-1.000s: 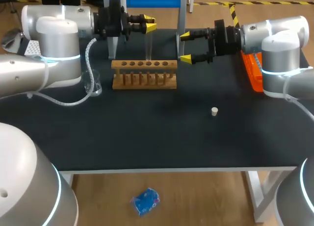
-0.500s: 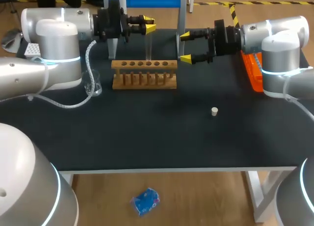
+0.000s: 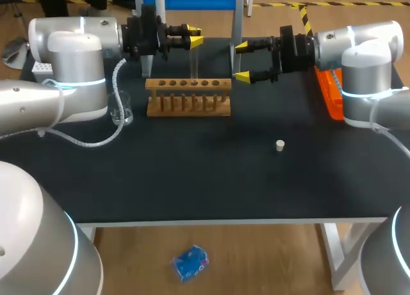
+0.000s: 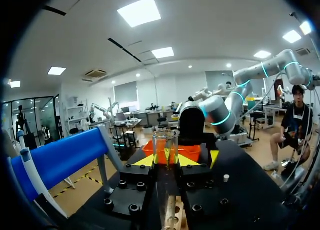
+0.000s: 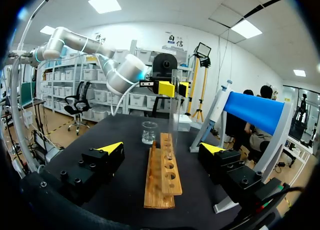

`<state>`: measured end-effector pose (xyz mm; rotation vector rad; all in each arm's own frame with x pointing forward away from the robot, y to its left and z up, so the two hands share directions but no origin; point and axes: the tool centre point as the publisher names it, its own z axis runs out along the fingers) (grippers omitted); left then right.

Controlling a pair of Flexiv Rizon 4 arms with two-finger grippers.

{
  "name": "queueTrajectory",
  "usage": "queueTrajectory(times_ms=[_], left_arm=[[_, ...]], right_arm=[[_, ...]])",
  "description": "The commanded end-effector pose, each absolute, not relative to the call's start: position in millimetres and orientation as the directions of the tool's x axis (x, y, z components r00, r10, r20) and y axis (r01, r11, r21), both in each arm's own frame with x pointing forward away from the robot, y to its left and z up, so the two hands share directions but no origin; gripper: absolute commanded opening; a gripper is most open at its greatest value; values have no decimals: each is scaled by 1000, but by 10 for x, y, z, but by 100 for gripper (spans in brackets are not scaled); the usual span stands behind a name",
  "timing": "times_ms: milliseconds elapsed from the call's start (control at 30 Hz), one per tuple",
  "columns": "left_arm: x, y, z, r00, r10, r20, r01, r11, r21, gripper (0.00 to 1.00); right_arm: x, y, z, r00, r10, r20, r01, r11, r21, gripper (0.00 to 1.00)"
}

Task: Invert the test tube, pick up the pipette, mount the tip to pipette, aspirate from beaker and dispense into the tube, eject the tip, return the pipette, and cap with the stopper.

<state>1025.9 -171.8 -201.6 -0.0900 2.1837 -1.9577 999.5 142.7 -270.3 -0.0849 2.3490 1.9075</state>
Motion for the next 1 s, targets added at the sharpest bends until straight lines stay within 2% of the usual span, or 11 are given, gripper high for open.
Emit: queueTrajectory(times_ms=[33, 1000], left_arm=[[10231, -1714, -2031, -975, -188, -115, 95, 116, -989, 0], [10213, -1796, -2234, -977, -175, -118, 97, 124, -988, 0]], right_arm=[[10001, 1424, -2709, -992, 27, -124, -116, 206, 972, 100], [10001, 1424, -2709, -992, 27, -124, -116, 206, 972, 100]])
